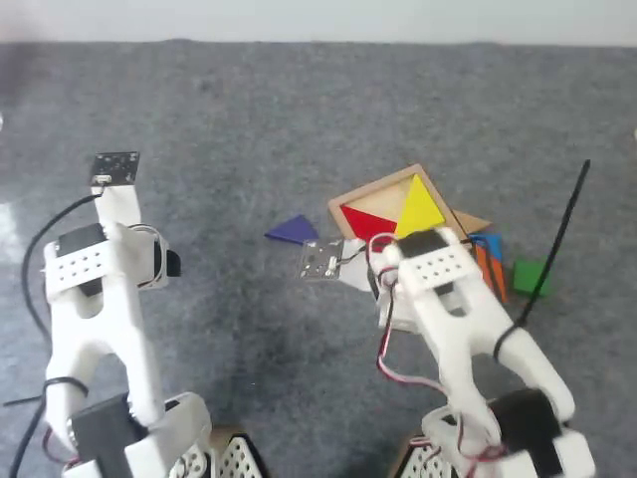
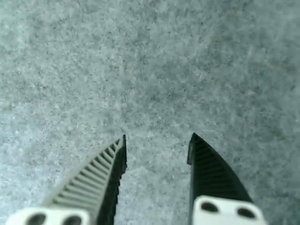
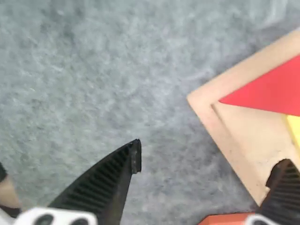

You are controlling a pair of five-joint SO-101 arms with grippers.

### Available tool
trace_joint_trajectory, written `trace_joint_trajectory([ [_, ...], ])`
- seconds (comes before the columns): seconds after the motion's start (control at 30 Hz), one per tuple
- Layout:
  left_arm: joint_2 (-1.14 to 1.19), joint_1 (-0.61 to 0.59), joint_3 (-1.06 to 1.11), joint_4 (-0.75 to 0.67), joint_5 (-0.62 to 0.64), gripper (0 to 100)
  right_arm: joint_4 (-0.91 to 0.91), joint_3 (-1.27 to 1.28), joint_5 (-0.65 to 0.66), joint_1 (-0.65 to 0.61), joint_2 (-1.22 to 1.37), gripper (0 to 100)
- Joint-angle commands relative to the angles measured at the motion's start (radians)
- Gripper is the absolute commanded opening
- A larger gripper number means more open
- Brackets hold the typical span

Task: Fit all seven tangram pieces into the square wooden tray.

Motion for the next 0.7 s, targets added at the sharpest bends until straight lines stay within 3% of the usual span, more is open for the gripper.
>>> trace_joint_trajectory([
  [0.0,-0.049,0.006,-0.004,-0.008,0.009,21,-0.064,-0.083,0.018,0.03,0.101,42.8],
  [0.2,-0.049,0.006,-0.004,-0.008,0.009,21,-0.136,-0.095,0.014,0.002,0.246,40.8],
  [0.47,-0.049,0.006,-0.005,0.009,0.009,21,-0.113,-0.063,0.009,-0.088,0.257,15.4],
  [0.67,-0.049,0.005,-0.005,0.011,0.009,21,-0.111,-0.048,-0.198,-0.246,0.234,13.6],
])
